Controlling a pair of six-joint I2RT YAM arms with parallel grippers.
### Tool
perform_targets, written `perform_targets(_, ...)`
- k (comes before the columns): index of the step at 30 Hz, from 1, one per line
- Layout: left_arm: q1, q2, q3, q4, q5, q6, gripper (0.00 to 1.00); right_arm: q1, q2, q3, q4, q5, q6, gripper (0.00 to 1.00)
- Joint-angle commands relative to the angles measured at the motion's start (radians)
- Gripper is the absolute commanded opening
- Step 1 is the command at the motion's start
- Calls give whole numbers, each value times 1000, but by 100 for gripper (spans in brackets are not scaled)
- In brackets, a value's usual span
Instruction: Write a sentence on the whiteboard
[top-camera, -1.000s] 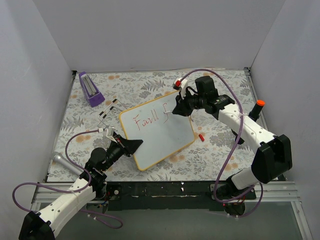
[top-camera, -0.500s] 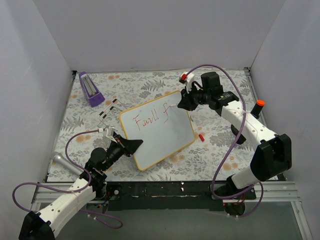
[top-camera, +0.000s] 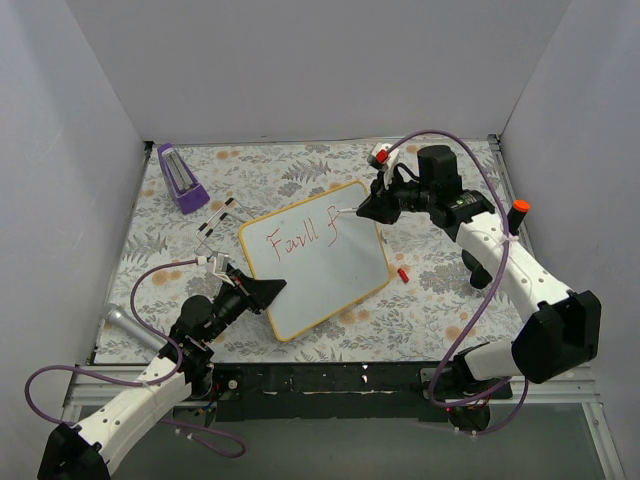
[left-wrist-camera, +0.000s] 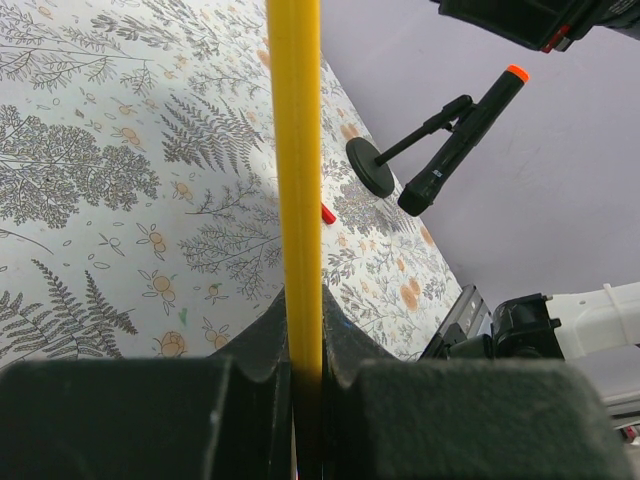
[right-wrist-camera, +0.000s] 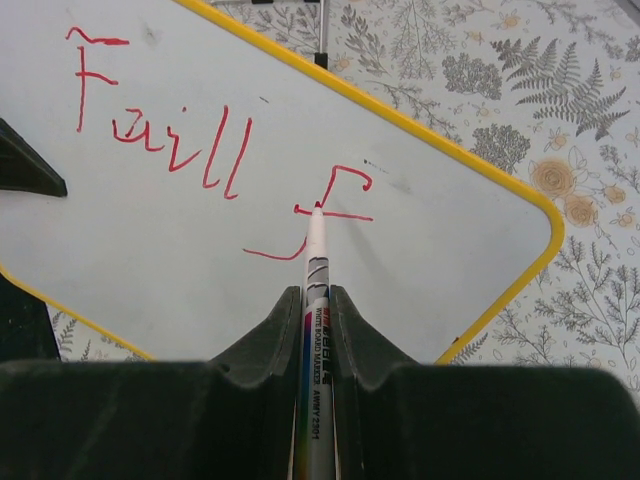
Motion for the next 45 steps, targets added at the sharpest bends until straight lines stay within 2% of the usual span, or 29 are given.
perform_targets(1,-3,-36,28,115,18,15,0,-14,-28,-35,33,-27,-8,1)
perform_targets(22,-3,-39,20,125,16,11,0,-57,-44,-77,58,-44,-31,1)
perform_targets(45,-4,-9,31,141,21,11,0,-54,67,-39,81,-13,-7,1)
